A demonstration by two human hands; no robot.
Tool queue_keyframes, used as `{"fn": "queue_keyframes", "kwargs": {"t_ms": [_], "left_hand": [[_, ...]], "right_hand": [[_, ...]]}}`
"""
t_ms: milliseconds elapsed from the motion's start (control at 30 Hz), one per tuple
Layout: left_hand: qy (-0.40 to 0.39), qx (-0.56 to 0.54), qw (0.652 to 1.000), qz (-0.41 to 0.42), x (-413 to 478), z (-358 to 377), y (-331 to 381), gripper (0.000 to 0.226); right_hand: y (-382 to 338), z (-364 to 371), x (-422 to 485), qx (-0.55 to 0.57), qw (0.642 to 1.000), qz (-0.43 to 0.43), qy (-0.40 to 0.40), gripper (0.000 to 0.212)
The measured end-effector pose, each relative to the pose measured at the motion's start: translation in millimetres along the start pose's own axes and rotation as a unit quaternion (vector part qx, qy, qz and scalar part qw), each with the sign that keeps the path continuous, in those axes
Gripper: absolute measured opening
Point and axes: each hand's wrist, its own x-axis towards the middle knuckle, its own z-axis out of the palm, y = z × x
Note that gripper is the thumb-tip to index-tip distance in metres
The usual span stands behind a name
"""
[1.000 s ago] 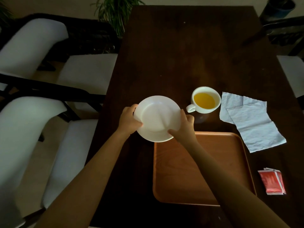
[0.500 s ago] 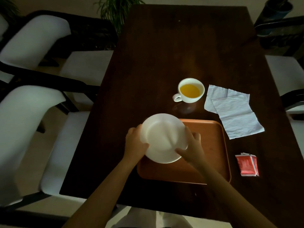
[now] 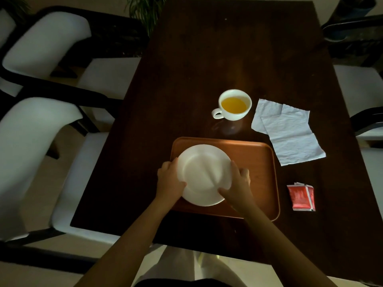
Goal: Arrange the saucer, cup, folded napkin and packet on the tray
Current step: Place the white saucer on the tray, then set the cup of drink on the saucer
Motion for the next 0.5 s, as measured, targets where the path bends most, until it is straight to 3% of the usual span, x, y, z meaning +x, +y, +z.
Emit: {"fn": "queue_keyframes", "kwargs": {"t_ms": [233, 367, 500], "left_hand": [[0.043, 0.043, 0.997, 0.037, -3, 11, -11, 0.065], [0.06, 0.07, 0.994, 0.063, 4, 7, -7, 0.081], [0.05, 0.009, 0.993, 0.106, 29, -9, 19, 0.093]], "right_hand": [[6, 1, 0, -0.033, 0.999, -0.013, 0.006, 0.084], [8, -13, 6, -0.017, 0.998, -0.048, 0.027, 0.083], [0, -57, 45, 0.019, 0.992, -0.098, 0.073, 0.087]]}}
